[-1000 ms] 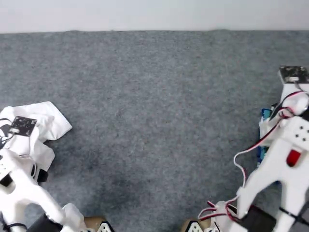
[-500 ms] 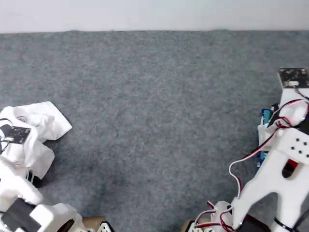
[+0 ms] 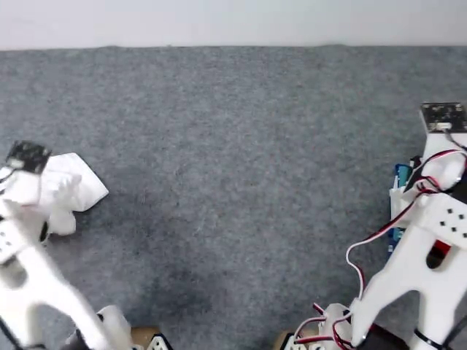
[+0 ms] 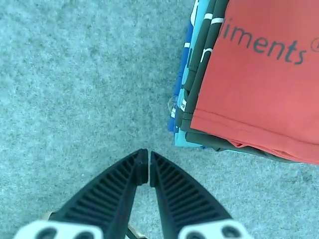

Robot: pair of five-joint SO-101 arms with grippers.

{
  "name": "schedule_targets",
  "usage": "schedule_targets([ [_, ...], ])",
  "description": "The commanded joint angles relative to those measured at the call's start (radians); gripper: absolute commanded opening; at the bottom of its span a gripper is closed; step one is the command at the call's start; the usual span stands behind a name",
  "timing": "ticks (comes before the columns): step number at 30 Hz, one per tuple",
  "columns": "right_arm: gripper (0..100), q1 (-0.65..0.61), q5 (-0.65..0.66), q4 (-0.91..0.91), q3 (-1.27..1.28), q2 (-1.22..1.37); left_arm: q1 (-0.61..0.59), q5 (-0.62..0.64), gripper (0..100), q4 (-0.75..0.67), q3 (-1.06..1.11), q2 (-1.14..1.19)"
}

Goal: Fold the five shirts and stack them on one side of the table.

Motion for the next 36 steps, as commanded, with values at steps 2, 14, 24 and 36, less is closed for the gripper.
schedule_targets([
  [2,0.9,-0.012,-0.009,0.038,-0.006,-0.031,0.226,0.132,1,0.038,-0.096,-0.281],
  [14,0.9,-0.012,-0.009,0.039,-0.006,-0.031,0.806,0.404,1,-0.043,-0.168,-0.427],
  [24,0.9,-0.012,-0.009,0.041,-0.006,-0.031,1.1,0.407,9,0.012,-0.174,-0.238],
  [36,0.9,-0.018,-0.009,0.041,-0.006,-0.031,1.097,0.454,16,0.187,-0.242,-0.23],
])
